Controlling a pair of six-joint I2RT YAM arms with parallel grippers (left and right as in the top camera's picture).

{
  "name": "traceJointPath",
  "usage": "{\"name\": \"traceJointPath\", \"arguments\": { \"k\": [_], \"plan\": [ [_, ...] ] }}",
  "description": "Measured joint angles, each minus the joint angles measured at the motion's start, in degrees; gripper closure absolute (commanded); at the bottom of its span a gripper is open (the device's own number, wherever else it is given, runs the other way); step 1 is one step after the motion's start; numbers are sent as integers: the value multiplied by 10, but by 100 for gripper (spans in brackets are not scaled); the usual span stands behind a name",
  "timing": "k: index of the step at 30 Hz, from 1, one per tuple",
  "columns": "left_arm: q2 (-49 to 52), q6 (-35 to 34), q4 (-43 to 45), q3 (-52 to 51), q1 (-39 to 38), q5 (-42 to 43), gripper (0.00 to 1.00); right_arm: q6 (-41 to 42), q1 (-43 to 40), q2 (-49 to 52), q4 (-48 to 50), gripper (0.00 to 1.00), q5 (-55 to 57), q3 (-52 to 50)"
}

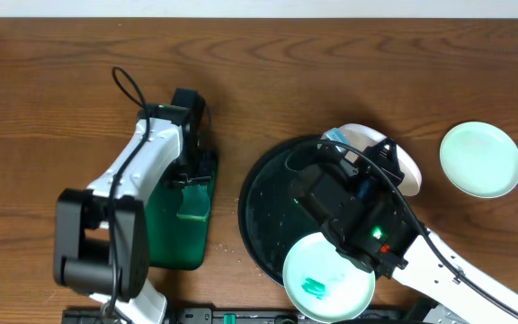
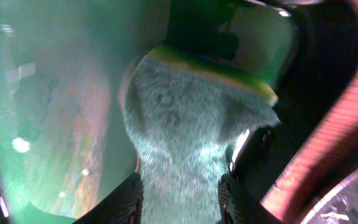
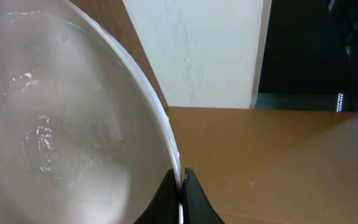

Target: Clean dirty plates on tray and stack at the side

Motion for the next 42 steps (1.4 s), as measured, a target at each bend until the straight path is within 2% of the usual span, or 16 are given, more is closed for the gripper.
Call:
{"name": "traceJointPath", "arguments": {
  "k": [3,5,9,10,11,12,30,37,42],
  "plan": [
    [24,0,7,0,0,2,64,0,0,0,0,99,-1,0],
    [41,1,10,0,0,2,73,0,0,0,0,99,-1,0],
    [56,4,15,0,0,2,77,0,0,0,0,99,-1,0],
    [58,4,17,0,0,2,81,0,0,0,0,99,-1,0],
    [60,3,18,0,0,3,91,0,0,0,0,99,-1,0],
    [61,3,19,0,0,3,93,0,0,0,0,99,-2,0],
    [43,9,23,-2,0,10,93,28,0,0,0,99,-35,0],
    [-47,9,31,-4,0,8,93,41,0,0,0,99,-44,0],
    [-123,8,17,-4,0,-25,93,60,0,0,0,99,-55,0]
  ]
}}
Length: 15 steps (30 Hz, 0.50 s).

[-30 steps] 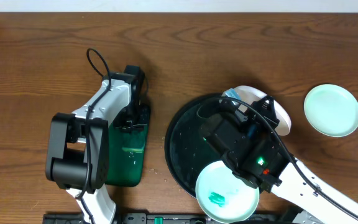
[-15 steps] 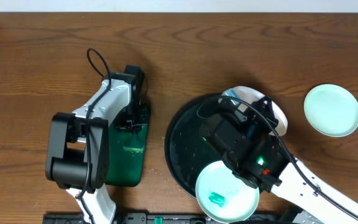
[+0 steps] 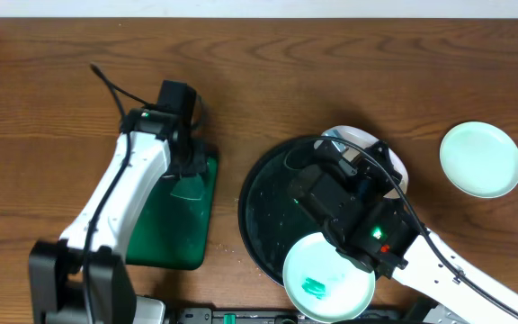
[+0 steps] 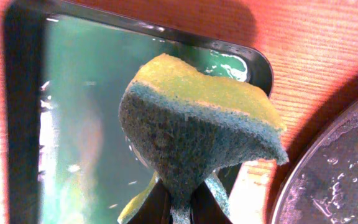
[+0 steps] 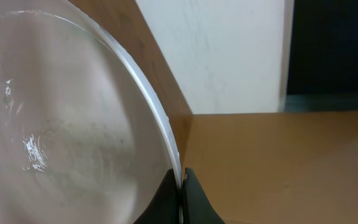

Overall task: Clean dirty plates on tray and stack at the side
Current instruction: 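Carry the white plate right and set it on the pale green plate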

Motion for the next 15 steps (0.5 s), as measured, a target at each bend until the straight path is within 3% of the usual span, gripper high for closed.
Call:
{"name": "traceJointPath", "arguments": {
  "k": [15],
  "plan": [
    [-41,0,13,0,0,-54,93,51,0,0,0,99,-57,0]
  ]
}}
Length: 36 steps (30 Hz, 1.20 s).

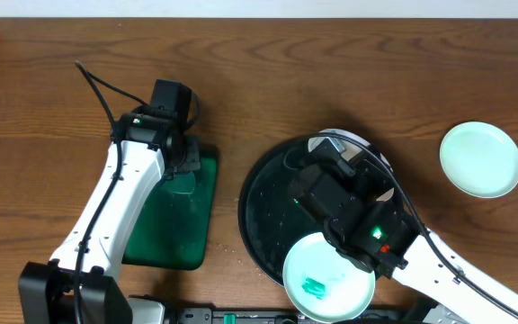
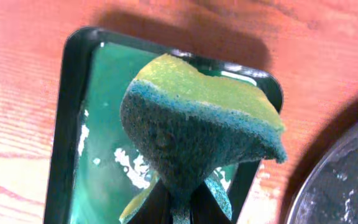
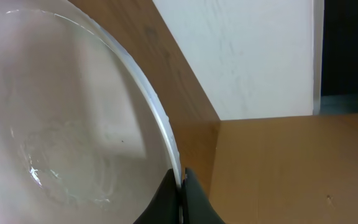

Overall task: Clean dirty plates on tray and stack at the side
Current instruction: 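Carry the white plate right and set it on the pale green plate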

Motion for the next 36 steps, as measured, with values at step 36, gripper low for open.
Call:
{"name": "traceJointPath", "arguments": {
  "k": [36],
  "plan": [
    [0,-7,77,0,-5,-100,93,360,-259,0,-17,99,-335,0]
  ]
}}
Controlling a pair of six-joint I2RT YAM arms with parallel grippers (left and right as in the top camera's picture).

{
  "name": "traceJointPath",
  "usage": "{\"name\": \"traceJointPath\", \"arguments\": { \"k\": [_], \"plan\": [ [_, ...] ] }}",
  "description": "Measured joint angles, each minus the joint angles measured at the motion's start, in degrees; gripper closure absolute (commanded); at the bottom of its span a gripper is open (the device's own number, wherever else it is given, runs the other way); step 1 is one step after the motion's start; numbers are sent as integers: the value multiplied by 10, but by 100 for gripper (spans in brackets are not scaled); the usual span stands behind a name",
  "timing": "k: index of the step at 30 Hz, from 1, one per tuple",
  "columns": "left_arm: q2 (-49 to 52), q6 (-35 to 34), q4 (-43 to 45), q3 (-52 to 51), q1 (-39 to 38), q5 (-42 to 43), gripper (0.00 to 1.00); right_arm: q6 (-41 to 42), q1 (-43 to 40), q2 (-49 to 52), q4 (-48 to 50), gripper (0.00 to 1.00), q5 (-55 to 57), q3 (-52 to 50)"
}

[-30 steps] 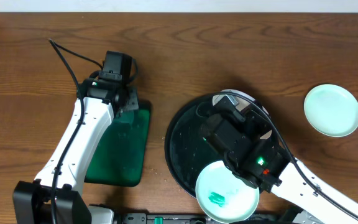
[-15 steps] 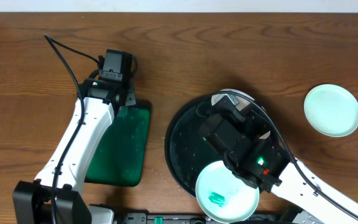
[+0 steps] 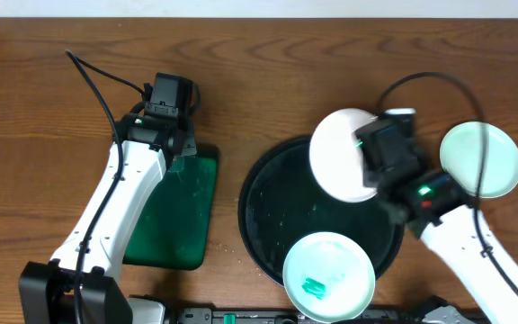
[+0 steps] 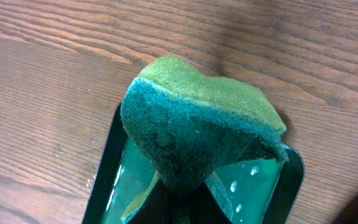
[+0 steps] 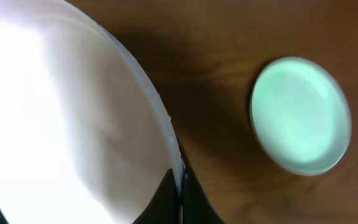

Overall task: Clean dirty plates on tray and stack at the side
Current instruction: 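Carry the white plate right and set it on the pale green plate, then move the right gripper back to the lower pale green plate rim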

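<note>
My right gripper [image 5: 180,180] is shut on the rim of a white plate [image 3: 342,166], which it holds above the far right edge of the round black tray [image 3: 268,229]. In the right wrist view that white plate [image 5: 73,124] fills the left side. On the tray's near side lies a mint plate with a green smear [image 3: 328,274]. A clean mint plate [image 3: 480,159] rests on the table to the right. My left gripper [image 4: 182,199] is shut on a green and yellow sponge [image 4: 197,124], above the far end of the green basin [image 4: 253,193].
The green basin [image 3: 174,216] sits left of the black tray, with wood table between them. The mint plate [image 5: 300,115] shows beyond the held plate's rim. Cables trail off both arms. A dark rail runs along the table's front edge [image 3: 241,317].
My right arm has swung to the right; the white plate it holds is now over the tray's far right edge, nearer the clean mint plate. The left gripper with the sponge shifted slightly farther back.
First the sponge was down in the green basin while my right gripper held the white plate tilted over the tray. Then the sponge was clear of the basin, and higher at the following moment. Now the white plate has shifted right towards the mint plate.
</note>
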Motion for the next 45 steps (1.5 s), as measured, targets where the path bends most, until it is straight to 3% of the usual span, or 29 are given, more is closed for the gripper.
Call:
{"name": "traceJointPath", "arguments": {
  "k": [13,20,25,31,41,44,45],
  "plan": [
    [0,-13,-10,0,0,23,93,74,-372,0,-7,99,-228,0],
    [0,-17,-11,0,0,39,93,101,-530,9,-24,99,-258,-2],
    [0,-17,-13,0,0,42,93,130,-608,51,16,99,-259,-42],
    [0,-17,-19,0,0,46,93,161,-656,108,54,99,-259,-76],
    [0,-17,-28,0,0,48,93,171,-662,152,144,98,-263,-76],
    [0,-17,-30,0,0,48,93,173,-662,158,162,88,-265,-76],
    [0,-17,-30,0,0,48,93,174,-662,159,167,78,-267,-76]
  ]
}}
